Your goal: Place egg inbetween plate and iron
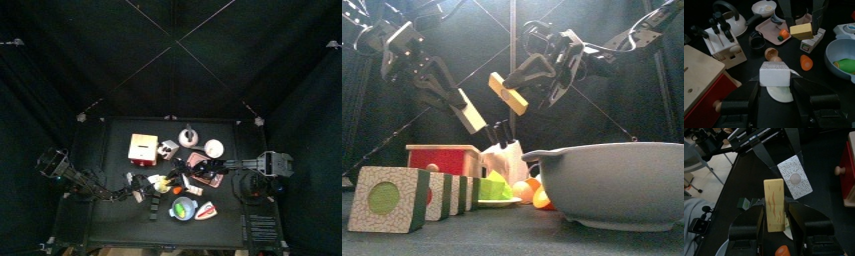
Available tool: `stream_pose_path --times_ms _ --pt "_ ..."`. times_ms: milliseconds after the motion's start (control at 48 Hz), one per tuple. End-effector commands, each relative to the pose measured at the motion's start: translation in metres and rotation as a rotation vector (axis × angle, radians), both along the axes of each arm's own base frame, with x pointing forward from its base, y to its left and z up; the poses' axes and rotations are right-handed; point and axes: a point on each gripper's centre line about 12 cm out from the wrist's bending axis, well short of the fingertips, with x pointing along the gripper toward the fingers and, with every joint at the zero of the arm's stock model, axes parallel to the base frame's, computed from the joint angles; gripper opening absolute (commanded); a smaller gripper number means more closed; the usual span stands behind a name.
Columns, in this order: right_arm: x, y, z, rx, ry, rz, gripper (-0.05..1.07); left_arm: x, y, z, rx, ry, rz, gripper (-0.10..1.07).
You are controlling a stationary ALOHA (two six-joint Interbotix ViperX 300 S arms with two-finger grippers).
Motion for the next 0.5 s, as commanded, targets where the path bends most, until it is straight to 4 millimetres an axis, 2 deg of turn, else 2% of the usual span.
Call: stream_pose_path --times_ms 0,83,167,250,354,479 --pt "-0.003 0.000 0.015 0.016 -0.036 -0.017 0.54 0.001 -0.001 0.006 -0.005 -0.021 0.002 0.52" --pt "-0.014 -0.004 0.013 0.094 -0.009 -0.128 0.54 -0.003 0.001 0.001 -0.010 -0.002 0.013 0.52" --pt "-0.033 -0.008 0.011 0.192 0.061 -0.320 0.54 -0.006 0.003 -0.003 -0.008 0.013 0.018 0.52" --pt "-0.051 0.001 0.007 0.240 0.186 -0.479 0.54 -0.009 0.007 -0.007 -0.005 0.026 0.031 0.52" --pt "-0.090 0.035 -0.005 0.275 0.436 -0.604 0.54 -0.013 0.009 -0.012 0.000 0.042 0.034 0.52" --pt "-0.141 0.088 -0.016 0.217 0.610 -0.512 0.54 -0.013 0.009 -0.013 0.001 0.047 0.034 0.52"
